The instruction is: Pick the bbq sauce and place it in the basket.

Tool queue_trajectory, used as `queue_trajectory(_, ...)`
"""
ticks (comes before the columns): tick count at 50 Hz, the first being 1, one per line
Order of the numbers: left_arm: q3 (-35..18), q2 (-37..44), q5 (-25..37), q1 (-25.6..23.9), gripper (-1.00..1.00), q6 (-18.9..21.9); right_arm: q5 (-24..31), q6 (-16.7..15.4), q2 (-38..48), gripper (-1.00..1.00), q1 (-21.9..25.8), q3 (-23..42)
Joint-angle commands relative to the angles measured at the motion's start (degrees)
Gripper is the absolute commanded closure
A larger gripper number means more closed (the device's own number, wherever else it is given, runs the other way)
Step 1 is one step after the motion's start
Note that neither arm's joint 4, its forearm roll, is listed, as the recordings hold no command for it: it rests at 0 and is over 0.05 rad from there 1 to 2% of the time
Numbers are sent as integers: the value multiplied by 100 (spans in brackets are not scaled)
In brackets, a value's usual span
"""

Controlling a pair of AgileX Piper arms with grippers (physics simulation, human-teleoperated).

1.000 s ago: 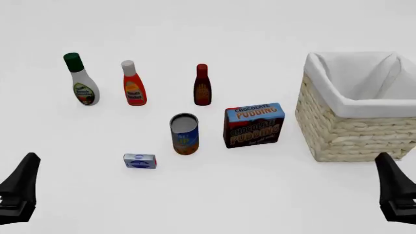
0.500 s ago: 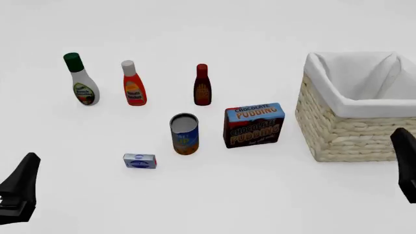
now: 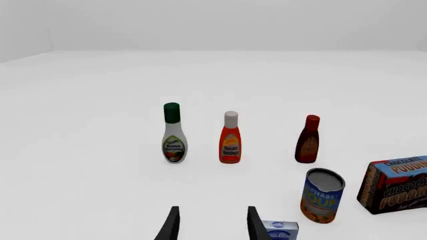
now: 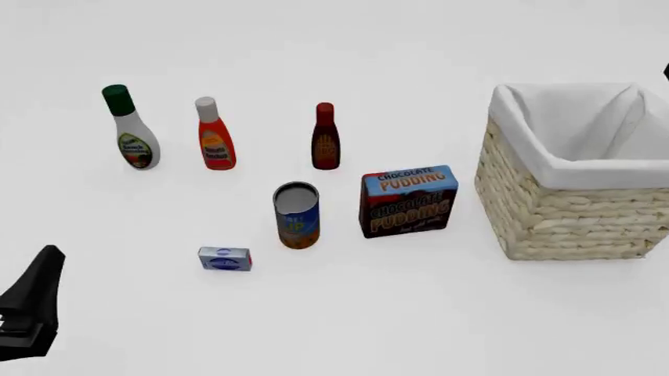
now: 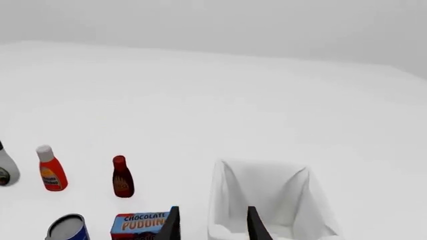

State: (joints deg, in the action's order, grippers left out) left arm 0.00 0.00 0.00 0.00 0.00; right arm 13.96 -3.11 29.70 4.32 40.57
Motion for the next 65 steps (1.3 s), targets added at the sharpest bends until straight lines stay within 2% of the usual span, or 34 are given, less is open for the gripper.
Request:
queue_trajectory(1,0,0,0,0,-100,0,149,-37,1499,-100,252,1336)
queue_trajectory(4,0,0,0,0,-100,0,147,91,1859,-100,466,1647)
queue_trajectory(6,0,0,0,0,-100,0,207,-75,2055,-100,630,1822)
queue_trajectory(17,0,0,0,0,-100,0,229,-195,3212,-100,1195,2765)
queue_trajectory(27,0,0,0,0,-100,0,191,-153,4085,-100,1652,3413)
queue_trajectory(36,0,0,0,0,-100,0,399,-178,4760,-100,1871,4152)
queue_trajectory(43,0,0,0,0,-100,0,609,-327,5299,-100,2072,4718)
queue_trajectory(50,0,0,0,0,-100,0,713,-284,5857,-100,2183,5177)
queue_trajectory(57,0,0,0,0,-100,0,836,-388,6382,-100,2283,5656)
queue_trajectory(65,0,0,0,0,-100,0,1040,-416,7119,-100,2332,6481)
